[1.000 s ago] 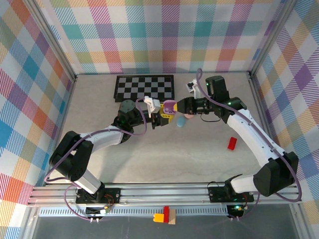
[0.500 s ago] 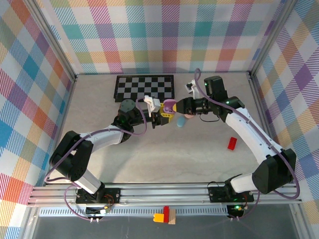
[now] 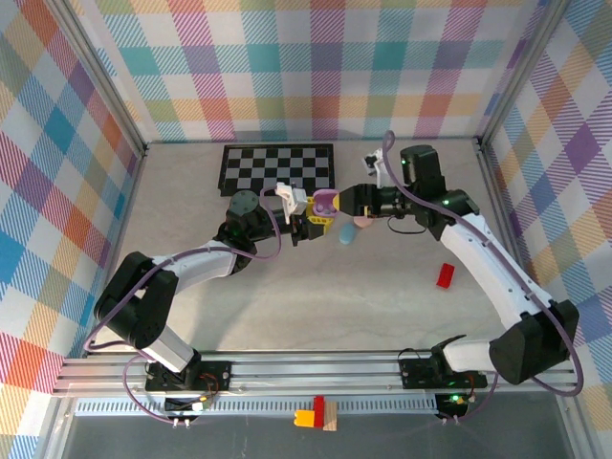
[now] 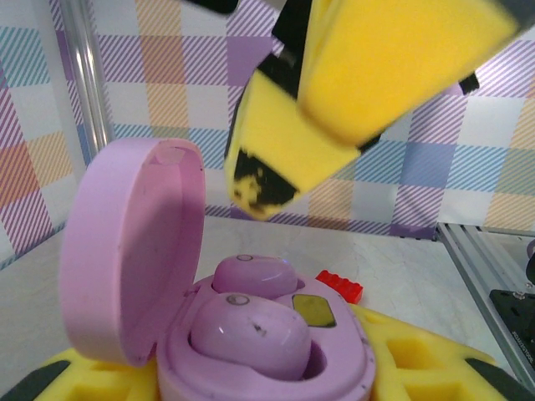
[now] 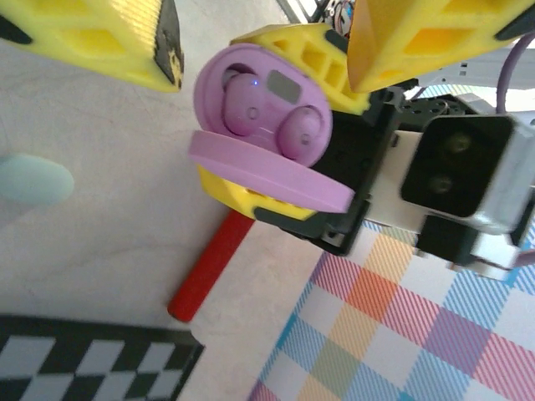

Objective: Insert the wireless bluetooth earbuds into the charging case

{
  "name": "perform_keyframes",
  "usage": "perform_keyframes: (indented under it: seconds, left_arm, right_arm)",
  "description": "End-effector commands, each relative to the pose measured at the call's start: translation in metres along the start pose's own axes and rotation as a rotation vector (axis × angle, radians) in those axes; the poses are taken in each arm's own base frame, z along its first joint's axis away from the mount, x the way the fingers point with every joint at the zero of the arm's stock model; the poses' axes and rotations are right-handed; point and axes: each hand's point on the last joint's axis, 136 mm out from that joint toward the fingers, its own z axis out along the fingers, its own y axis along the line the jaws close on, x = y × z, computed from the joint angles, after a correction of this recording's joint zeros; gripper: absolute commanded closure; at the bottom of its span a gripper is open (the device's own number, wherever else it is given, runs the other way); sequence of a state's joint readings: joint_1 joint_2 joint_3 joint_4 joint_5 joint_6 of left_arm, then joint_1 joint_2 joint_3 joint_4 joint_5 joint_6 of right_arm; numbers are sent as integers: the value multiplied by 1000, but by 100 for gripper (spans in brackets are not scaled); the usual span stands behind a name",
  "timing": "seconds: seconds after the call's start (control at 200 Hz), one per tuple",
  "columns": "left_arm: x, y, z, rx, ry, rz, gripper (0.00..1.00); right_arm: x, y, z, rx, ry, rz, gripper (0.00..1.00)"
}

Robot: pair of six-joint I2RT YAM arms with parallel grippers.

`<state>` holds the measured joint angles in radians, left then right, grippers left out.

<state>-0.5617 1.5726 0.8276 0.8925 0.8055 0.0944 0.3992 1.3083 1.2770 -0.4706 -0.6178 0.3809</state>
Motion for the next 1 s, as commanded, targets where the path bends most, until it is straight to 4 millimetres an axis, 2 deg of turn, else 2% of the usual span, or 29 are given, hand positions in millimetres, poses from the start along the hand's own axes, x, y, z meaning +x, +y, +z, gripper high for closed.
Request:
perform_keyframes:
  seconds: [0.0,0.265,0.44,0.635,0.86,0.995]
  left_arm:
    - [-25,-6,-1,14,-50,58,64]
    - [-27,-9,0,31,-50,62,64]
    - [-29,-8,0,25,-44,55,64]
    - [-28,-4,1,15,-37,42,65]
    - [-30,-1,1,-8,-35,45,65]
    - [-31,0,1,-11,-38,43,65]
  right_arm:
    - [-23,19,-11,-41,-92,-85,44]
    - [-48,28,0,-82,-69,-99,43]
    - [-39,34,12,-170,52,-48,46]
    - [-21,34,16,-231,107,-8,51]
    - [-2,39,6,-257,112,-21,52]
    - [-9,32,-2,-176,24,-23,50]
